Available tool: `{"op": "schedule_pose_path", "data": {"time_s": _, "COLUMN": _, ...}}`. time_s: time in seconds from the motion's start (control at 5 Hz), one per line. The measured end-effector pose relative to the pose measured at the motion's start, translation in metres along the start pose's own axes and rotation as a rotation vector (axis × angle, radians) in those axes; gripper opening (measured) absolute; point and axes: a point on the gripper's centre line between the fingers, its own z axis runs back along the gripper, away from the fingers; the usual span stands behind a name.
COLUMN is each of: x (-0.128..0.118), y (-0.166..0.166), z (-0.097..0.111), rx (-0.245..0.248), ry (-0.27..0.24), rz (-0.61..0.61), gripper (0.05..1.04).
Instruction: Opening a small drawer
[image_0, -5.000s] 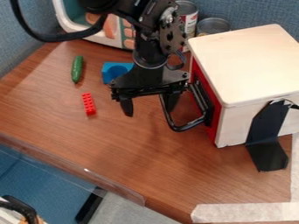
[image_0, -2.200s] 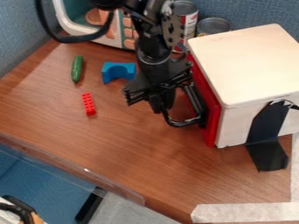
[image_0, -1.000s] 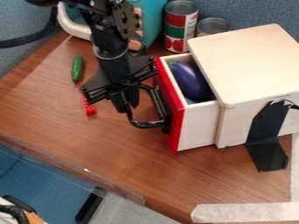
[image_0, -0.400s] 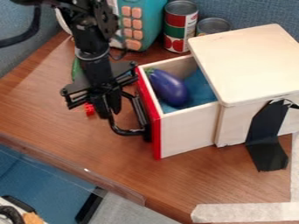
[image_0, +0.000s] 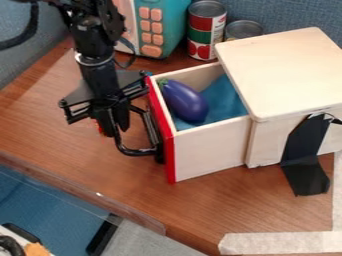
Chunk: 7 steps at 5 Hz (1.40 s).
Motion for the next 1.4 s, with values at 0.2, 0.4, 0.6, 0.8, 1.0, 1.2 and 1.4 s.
{"op": "schedule_pose_path", "data": {"time_s": 0.2, "x": 0.004, "y": 0.002, "z": 0.000, "rx": 0.016, "ry": 0.011, "rz": -0.016, "gripper": 0.176}}
{"op": "schedule_pose_path", "data": {"time_s": 0.4, "x": 0.009, "y": 0.003, "z": 0.000, "rx": 0.026, "ry": 0.027, "rz": -0.038, "gripper": 0.176}}
{"op": "schedule_pose_path", "data": {"time_s": 0.6, "x": 0.010, "y": 0.004, "z": -0.001, "rx": 0.036, "ry": 0.030, "rz": -0.044, "gripper": 0.176}}
{"op": "schedule_pose_path", "data": {"time_s": 0.8, "x": 0.013, "y": 0.002, "z": -0.002, "rx": 0.045, "ry": 0.027, "rz": -0.059, "gripper": 0.176}}
{"op": "schedule_pose_path", "data": {"time_s": 1.0, "x": 0.016, "y": 0.003, "z": -0.002, "rx": 0.063, "ry": 0.025, "rz": -0.073, "gripper": 0.182}}
{"op": "schedule_pose_path", "data": {"time_s": 1.2, "x": 0.019, "y": 0.005, "z": -0.001, "rx": 0.075, "ry": 0.010, "rz": -0.073, "gripper": 0.243}}
{"op": "schedule_pose_path", "data": {"time_s": 1.4, "x": 0.029, "y": 0.008, "z": 0.003, "rx": 0.062, "ry": -0.017, "rz": 0.019, "gripper": 0.506}}
